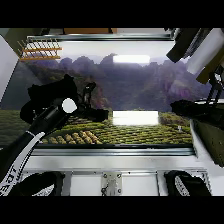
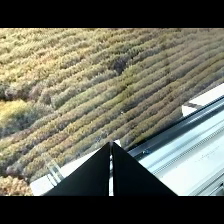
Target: Fold the clothes and pants, and hang the long-sleeved shirts on hangers.
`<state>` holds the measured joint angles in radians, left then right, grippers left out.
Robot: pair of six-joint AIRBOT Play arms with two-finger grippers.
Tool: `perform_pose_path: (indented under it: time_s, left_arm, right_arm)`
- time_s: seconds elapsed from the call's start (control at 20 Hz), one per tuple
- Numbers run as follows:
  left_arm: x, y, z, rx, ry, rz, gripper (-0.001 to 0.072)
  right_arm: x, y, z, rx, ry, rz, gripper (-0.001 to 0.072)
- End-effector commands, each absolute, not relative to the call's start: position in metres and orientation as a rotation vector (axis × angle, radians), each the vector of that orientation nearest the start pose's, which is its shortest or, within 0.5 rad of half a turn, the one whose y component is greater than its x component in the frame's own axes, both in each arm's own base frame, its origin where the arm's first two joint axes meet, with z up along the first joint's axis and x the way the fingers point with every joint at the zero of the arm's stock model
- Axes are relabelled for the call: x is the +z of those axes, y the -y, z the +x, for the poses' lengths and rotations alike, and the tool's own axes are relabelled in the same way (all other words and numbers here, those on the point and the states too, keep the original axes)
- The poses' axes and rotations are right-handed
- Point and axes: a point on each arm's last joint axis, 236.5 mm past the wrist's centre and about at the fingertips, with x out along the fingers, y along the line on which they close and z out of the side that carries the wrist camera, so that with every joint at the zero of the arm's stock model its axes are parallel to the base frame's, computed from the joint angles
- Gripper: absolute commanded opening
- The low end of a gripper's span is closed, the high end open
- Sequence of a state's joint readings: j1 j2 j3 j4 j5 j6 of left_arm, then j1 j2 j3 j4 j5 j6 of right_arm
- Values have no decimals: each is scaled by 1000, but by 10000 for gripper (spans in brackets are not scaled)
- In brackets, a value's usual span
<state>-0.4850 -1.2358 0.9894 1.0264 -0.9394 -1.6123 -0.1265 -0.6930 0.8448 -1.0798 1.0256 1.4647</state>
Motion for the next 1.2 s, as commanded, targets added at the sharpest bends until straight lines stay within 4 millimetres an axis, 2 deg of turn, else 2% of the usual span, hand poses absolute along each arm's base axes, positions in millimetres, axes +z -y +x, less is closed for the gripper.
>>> perform_pose_path:
  time_s: [0.0,0.55,0.7,0.85,0.9,0.95,1.0,1.15]
  left_arm:
    - [6,269,300,-585,-1287,-288,7]
    - [7,270,301,-585,-1281,-292,6]
    - [5,249,307,-543,-1307,-303,6]
    - [13,207,327,-480,-1314,-314,7]
    - [22,186,339,-466,-1295,-303,177]
    - [30,163,350,-440,-1279,-283,658]
    - [39,134,364,-378,-1252,-276,705]
    - [42,41,387,-147,-1204,-174,705]
  right_arm:
    - [124,-56,317,208,-814,374,17]
    - [124,-56,317,208,-814,374,18]
    - [124,-56,317,208,-814,374,17]
    - [124,-56,317,208,-813,374,17]
    - [124,-56,317,208,-814,374,17]
    - [124,-56,317,208,-815,375,17]
    - [124,-56,317,208,-815,375,17]
    - [124,-56,317,208,-815,375,17]
